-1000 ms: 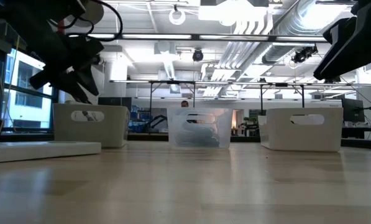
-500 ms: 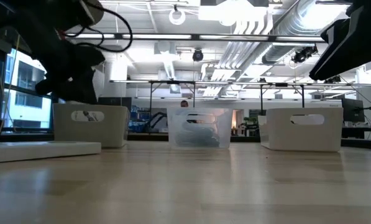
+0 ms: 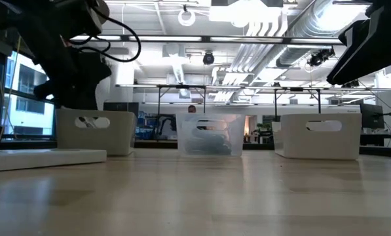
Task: Pick and place items into bin
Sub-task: Put the right white card reader box into the gray bin
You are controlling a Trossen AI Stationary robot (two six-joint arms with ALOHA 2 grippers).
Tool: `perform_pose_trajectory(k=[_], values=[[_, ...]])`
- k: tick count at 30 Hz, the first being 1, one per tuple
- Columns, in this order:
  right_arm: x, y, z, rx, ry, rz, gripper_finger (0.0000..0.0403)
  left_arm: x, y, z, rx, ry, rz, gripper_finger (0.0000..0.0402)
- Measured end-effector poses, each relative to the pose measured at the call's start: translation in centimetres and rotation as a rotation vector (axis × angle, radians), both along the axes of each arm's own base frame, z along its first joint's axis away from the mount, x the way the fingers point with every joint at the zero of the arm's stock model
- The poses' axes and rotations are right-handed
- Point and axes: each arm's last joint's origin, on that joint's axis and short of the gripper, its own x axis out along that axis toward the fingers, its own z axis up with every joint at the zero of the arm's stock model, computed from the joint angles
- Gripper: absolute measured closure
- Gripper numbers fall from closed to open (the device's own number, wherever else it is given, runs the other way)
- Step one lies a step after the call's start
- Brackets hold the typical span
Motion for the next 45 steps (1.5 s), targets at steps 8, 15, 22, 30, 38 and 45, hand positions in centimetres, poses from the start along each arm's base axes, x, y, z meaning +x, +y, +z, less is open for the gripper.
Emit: perform_pose_trajectory(k=[8,15,22,30,38,45], values=[[0.0,0.0,0.0,0.001,0.0,0.0,0.0261,-0.3,1.4,0.1,-0.034,0.005,0.046,0.0363],[0.0,0.0,0.0,0.0,0.001,0.0,0.0261,-0.7,1.6,0.0,-0.041,0.053,0.055,0.0359],[0.0,0.0,0.0,-0.003,0.005,0.0,0.0261,-0.8,1.6,-0.1,-0.011,0.079,0.052,0.0355],[-0.1,0.0,0.0,-0.003,0.004,0.001,0.0261,0.1,1.9,0.4,0.042,-0.036,0.065,0.0391],[-0.1,0.0,0.0,-0.005,0.007,0.002,0.0261,0.4,2.3,0.7,0.04,-0.158,0.173,0.0392],[-0.1,0.0,0.0,-0.01,0.004,-0.001,0.0261,0.8,2.4,0.0,0.03,-0.15,0.226,0.0369]])
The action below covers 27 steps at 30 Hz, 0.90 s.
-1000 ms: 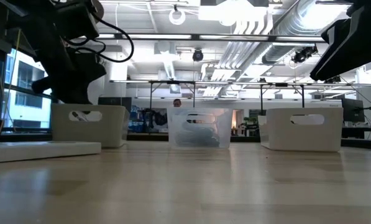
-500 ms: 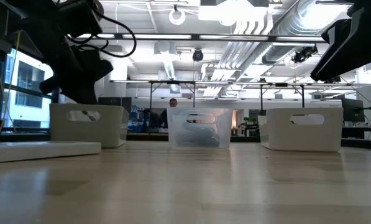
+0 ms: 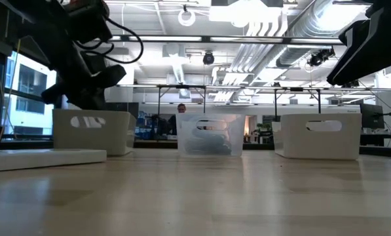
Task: Pick and place items into bin
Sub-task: Put the right white card reader box into the gray bin, then put the white card reader box into the gray bin
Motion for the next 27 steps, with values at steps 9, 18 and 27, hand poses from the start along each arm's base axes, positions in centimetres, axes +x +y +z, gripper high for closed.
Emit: perform_pose_trajectory(k=[9,18,27], values=[[0.0,0.0,0.0,0.002,0.0,0.0,0.0261,0.8,0.2,-1.1,-0.004,0.042,0.02,0.0378],[0.0,0.0,0.0,0.006,0.001,0.0,0.0261,-0.4,-0.2,-1.5,-0.069,0.192,-0.079,0.0304],[0.0,0.0,0.0,0.012,-0.001,-0.006,0.0261,-1.0,-0.5,-1.2,-0.122,0.215,-0.118,0.0236]])
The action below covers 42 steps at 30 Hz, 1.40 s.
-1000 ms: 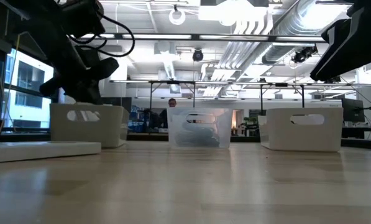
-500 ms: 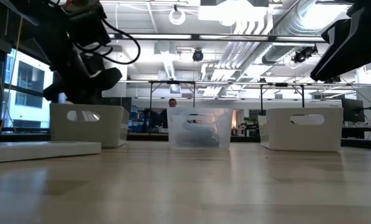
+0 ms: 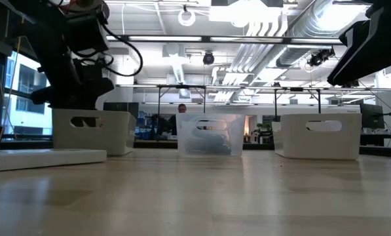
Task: Pick and place items into bin
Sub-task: Put the white card reader box into the gray bin
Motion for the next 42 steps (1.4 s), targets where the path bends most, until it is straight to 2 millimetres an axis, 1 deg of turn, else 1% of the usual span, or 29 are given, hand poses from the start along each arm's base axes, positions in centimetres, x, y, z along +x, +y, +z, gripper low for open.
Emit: perform_pose_trajectory(k=[4,10,14,18,24,28,32,34,38,42], values=[[0.0,0.0,0.0,0.007,0.0,0.002,0.0261,0.1,0.1,1.2,0.04,-0.017,-0.06,0.0222],[0.0,0.1,0.0,0.015,0.005,0.005,0.0261,0.3,0.2,5.1,0.171,-0.061,-0.213,0.0218],[0.0,0.0,0.0,0.015,0.004,0.005,0.0261,0.4,0.0,7.5,0.194,-0.087,-0.397,0.0218],[0.0,0.0,0.0,0.01,0.001,0.005,0.0261,0.4,-0.6,8.7,0.147,-0.144,-0.591,0.0218],[0.0,0.0,0.0,0.008,0.0,0.004,0.0261,0.6,-3.0,8.7,0.032,-0.192,-0.818,0.0218],[0.1,0.0,0.0,0.003,0.002,0.009,0.0261,0.7,-5.3,8.5,-0.046,-0.205,-0.944,0.0218],[0.2,0.2,0.1,0.005,-0.011,0.024,0.0261,0.5,-7.7,8.5,-0.104,-0.22,-1.018,0.0218],[0.4,0.3,0.2,0.008,-0.025,0.039,0.0261,0.1,-8.9,8.2,-0.128,-0.19,-1.028,0.0218],[0.8,0.8,0.6,0.011,-0.067,0.081,0.0261,-0.8,-11.1,7.1,-0.148,-0.069,-1.022,0.0218],[1.6,1.2,1.2,0.003,-0.139,0.14,0.0261,-1.1,-13.3,5.8,-0.135,0.031,-1.081,0.0218]])
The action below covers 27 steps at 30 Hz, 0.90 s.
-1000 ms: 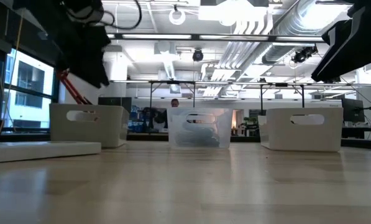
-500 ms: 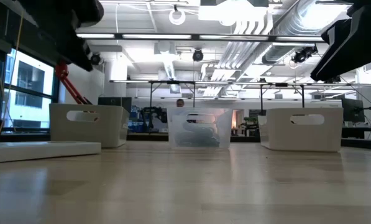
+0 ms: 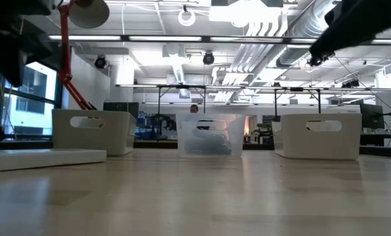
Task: Pick and place items into bin
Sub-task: Put the white card reader box into the gray bin
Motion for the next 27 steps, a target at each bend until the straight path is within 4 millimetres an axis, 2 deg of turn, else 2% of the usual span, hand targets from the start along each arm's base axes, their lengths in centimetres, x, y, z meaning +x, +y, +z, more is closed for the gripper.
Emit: perform_pose_trajectory(k=[5,10,14,20,24,27], values=[[1.4,0.0,0.6,0.026,-0.054,0.065,0.0261,0.1,-1.8,-1.5,0.068,0.066,-0.076,0.0218],[3.8,-0.3,-0.7,0.09,-0.055,0.119,0.0261,0.3,-1.9,-2.3,0.104,0.123,-0.08,0.0218],[6.2,-0.7,-2.5,0.179,-0.077,0.137,0.0261,0.2,-2.0,-2.4,0.098,0.144,-0.085,0.0218],[10.1,-1.6,-3.3,0.382,-0.305,0.211,0.0261,-0.1,-1.8,-2.5,0.112,0.185,-0.089,0.0218],[12.6,-2.5,-4.7,0.36,-0.309,0.203,0.0261,-0.2,-1.6,-2.5,0.161,0.173,-0.075,0.0218],[15.2,-2.2,-5.5,0.306,-0.296,0.242,0.0261,-0.2,-1.5,-2.5,0.183,0.166,-0.068,0.0218]])
